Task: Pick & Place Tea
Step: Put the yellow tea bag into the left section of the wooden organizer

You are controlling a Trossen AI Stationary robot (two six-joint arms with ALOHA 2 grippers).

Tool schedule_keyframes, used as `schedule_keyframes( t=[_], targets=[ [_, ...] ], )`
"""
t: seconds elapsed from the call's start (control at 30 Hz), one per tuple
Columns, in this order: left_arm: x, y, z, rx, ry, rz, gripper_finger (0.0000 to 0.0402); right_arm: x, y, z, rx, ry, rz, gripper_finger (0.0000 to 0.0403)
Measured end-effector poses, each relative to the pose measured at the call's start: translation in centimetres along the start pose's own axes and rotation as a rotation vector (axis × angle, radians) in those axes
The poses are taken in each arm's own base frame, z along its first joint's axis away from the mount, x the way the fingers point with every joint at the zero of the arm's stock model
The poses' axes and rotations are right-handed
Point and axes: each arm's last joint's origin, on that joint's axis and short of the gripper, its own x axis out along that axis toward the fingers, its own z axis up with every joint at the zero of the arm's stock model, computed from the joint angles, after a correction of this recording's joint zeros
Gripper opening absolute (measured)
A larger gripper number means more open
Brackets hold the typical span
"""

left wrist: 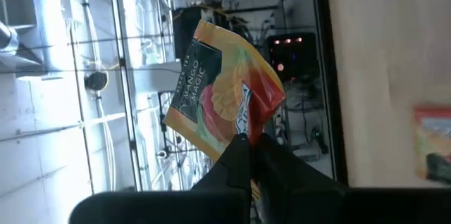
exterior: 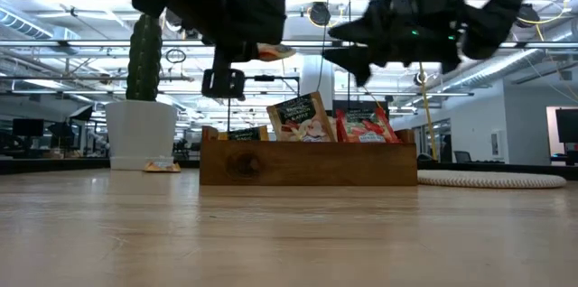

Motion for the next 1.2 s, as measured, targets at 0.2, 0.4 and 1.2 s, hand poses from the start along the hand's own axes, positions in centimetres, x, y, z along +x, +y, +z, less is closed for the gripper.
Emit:
schedule_keyframes(
  t=[0.2, 0.4, 1.2],
  targets=[
    [-1.5, -1.2, 1.1, -0.02, -0.032, 0.004, 0.0008, 2.7, -0.9, 0.9, 0.008, 0.024, 0.124, 0.0226],
    [-2.5, -1.6, 1.4, -0.048, -0.055, 0.006, 0.0008, 4.1, -1.6, 0.8, 0.021, 0.036, 0.134, 0.0226],
    [-3.1, -1.6, 1.6, -0.09, -0.11, -0.015, 0.0008, 6.0, -1.0, 0.5, -0.008, 0.059, 0.198, 0.0121]
  ],
)
